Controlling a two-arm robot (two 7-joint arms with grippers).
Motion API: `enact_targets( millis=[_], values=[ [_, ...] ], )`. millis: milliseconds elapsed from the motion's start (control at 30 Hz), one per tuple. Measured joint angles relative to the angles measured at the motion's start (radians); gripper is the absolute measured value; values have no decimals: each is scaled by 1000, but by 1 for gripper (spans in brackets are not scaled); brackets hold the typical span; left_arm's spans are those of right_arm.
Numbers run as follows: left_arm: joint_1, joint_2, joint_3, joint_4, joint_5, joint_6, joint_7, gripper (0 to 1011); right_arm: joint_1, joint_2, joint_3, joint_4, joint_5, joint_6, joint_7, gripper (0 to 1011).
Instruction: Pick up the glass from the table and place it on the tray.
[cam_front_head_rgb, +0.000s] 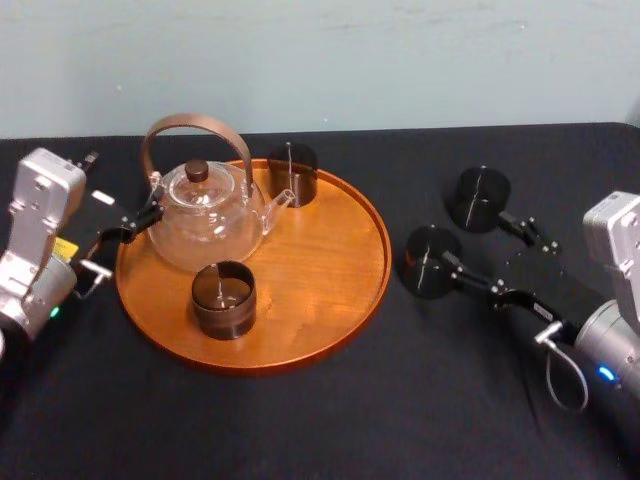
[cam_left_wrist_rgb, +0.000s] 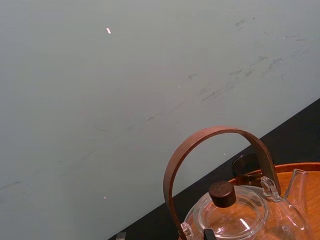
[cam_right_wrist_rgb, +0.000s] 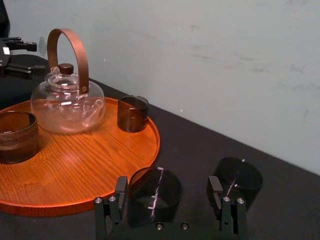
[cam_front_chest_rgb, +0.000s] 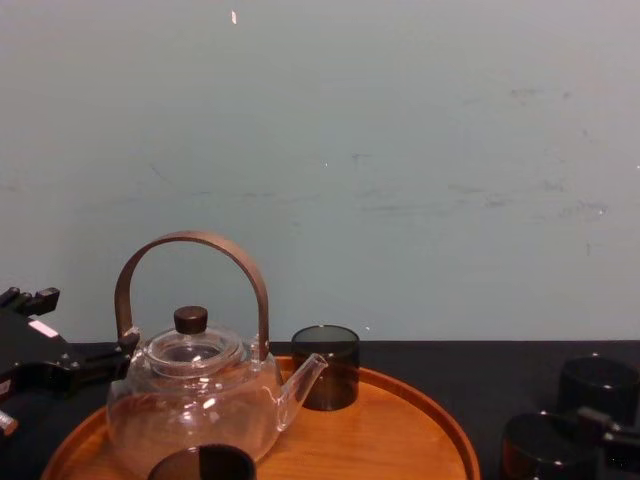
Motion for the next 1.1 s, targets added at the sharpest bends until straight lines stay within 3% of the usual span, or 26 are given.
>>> enact_targets(
  millis=[1100],
  values=[
    [0, 0, 0, 0, 0, 0, 0, 1001, 3, -84, 34, 100, -15, 38, 95, 1010]
  ],
)
